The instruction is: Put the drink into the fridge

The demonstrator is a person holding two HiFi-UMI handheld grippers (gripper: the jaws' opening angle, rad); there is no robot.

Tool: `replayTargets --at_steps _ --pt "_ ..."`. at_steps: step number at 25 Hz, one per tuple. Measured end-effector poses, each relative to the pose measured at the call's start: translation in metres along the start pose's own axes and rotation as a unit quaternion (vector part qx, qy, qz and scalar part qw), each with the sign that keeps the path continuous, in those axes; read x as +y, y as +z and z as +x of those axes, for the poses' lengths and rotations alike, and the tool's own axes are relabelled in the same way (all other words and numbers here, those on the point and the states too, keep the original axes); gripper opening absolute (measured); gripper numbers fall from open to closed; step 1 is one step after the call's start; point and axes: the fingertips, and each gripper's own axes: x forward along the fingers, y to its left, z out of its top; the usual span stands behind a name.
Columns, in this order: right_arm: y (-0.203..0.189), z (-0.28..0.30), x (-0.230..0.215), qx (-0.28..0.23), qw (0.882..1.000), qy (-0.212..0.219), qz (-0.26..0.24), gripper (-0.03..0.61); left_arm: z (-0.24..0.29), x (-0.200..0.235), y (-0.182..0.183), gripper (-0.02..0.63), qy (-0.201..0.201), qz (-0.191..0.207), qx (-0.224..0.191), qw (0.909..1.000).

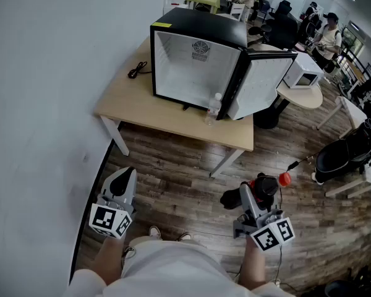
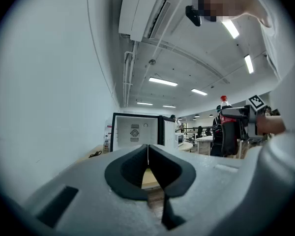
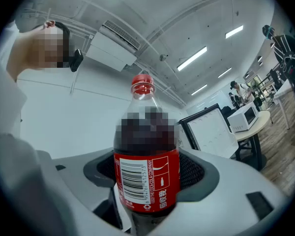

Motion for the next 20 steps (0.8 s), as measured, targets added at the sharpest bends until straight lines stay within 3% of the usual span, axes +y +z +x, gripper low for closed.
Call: replayTargets --at_steps 10,16,20 --pt "-0.004 0.011 0.004 0.005 1.0 0.011 0.0 0.322 -0.001 0.005 -0.008 0.018 0.002 -0.001 0.011 0.9999" --pt "-0.016 0.019 0.0 0.028 0.998 0.002 -0.047 0.321 0.003 0.003 -0.009 0.018 0.003 0.001 0.012 0.9999" --pt "-0.02 0.023 -0.002 0.033 0.998 0.012 -0.05 0.319 0.001 -0.004 -0.007 0.019 0.008 0.004 0.012 0.9999"
